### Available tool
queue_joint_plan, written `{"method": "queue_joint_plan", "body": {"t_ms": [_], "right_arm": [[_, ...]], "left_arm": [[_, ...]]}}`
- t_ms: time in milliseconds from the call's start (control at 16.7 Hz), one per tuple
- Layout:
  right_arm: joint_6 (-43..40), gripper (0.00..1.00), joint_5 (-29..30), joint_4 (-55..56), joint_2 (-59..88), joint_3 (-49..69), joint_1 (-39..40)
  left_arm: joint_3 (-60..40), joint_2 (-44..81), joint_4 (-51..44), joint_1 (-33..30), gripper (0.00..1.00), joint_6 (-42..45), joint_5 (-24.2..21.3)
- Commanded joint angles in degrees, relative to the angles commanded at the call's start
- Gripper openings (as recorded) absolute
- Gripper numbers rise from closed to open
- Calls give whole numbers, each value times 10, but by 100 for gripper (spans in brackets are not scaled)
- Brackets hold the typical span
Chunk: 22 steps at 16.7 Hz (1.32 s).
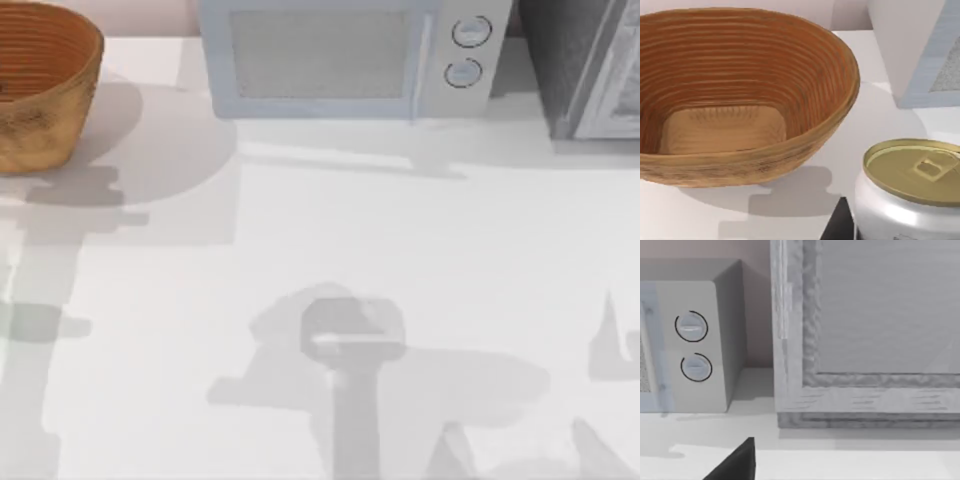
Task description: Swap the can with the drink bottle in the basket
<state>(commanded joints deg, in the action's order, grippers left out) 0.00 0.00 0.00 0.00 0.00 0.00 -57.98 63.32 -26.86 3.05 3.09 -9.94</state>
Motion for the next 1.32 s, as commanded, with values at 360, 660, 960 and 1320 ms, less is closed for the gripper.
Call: {"method": "queue_joint_plan", "body": {"t_ms": [360, 660, 960, 1320], "right_arm": [[0, 100, 0, 0, 0, 0, 0], [0, 100, 0, 0, 0, 0, 0], [0, 100, 0, 0, 0, 0, 0], [0, 100, 0, 0, 0, 0, 0]], "left_arm": [[324, -359, 152, -21, 0, -16, 50], [515, -567, 240, -29, 0, -27, 86], [580, -633, 269, -31, 0, -31, 99], [580, -631, 268, -30, 0, -30, 99]]}}
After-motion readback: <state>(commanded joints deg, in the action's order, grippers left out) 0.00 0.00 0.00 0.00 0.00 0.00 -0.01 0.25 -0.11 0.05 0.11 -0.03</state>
